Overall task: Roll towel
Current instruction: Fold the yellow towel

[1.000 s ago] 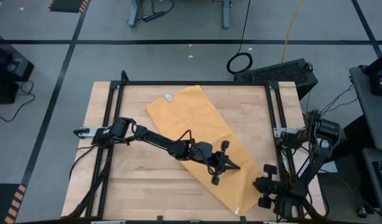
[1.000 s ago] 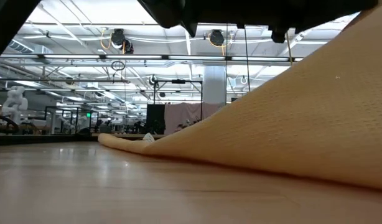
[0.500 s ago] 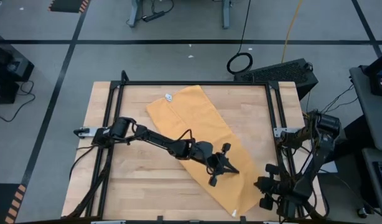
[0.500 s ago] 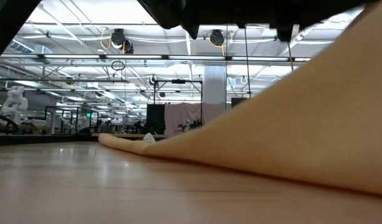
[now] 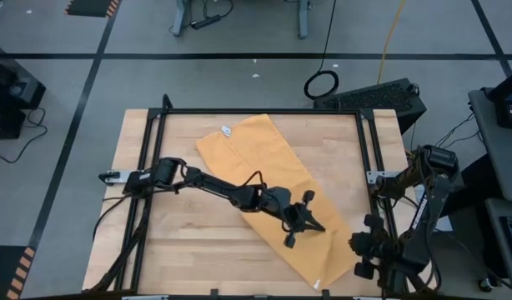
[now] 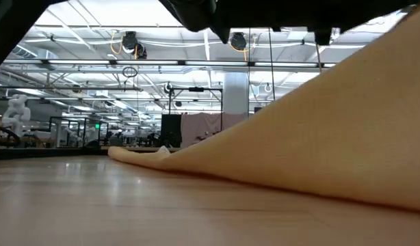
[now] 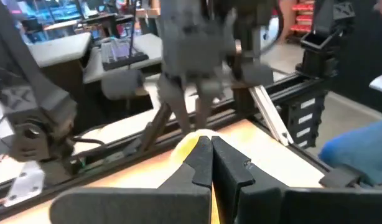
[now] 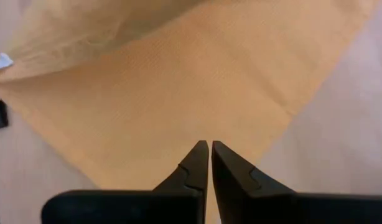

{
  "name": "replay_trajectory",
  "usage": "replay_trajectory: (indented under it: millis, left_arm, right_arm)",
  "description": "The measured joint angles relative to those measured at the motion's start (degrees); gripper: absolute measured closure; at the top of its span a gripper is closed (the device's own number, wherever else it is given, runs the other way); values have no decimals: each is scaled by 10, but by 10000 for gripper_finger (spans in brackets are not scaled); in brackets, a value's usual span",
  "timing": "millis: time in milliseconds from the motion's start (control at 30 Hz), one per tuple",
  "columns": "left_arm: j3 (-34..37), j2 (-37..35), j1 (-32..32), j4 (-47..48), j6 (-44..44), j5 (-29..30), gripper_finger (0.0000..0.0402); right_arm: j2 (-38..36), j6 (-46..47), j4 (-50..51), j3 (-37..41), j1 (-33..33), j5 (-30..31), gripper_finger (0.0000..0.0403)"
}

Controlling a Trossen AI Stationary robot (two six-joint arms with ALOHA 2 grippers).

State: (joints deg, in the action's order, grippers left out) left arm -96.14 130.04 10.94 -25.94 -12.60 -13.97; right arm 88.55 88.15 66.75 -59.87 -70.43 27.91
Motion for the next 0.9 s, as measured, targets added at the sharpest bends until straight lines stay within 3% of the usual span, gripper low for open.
replay_trajectory:
  millis: [133,300,533,667,900]
  left_arm:
    - [-12,13,-1,-7,-3,-4,402]
    - [-16,26,-2,3,-2,-3,402]
    - [-20,36,-2,2,-6,-3,402]
    - [-20,44,-2,2,-17,-2,402]
    - [-20,43,-2,-4,-29,-2,402]
  right_arm:
    - [0,-3,63,-58,-1,-15,380]
    - [0,-26,65,-90,-1,-18,325]
    - [0,-45,46,-90,-5,1,236]
    - [0,-59,33,-81,-5,30,212]
    - [0,-78,-1,-28,23,20,173]
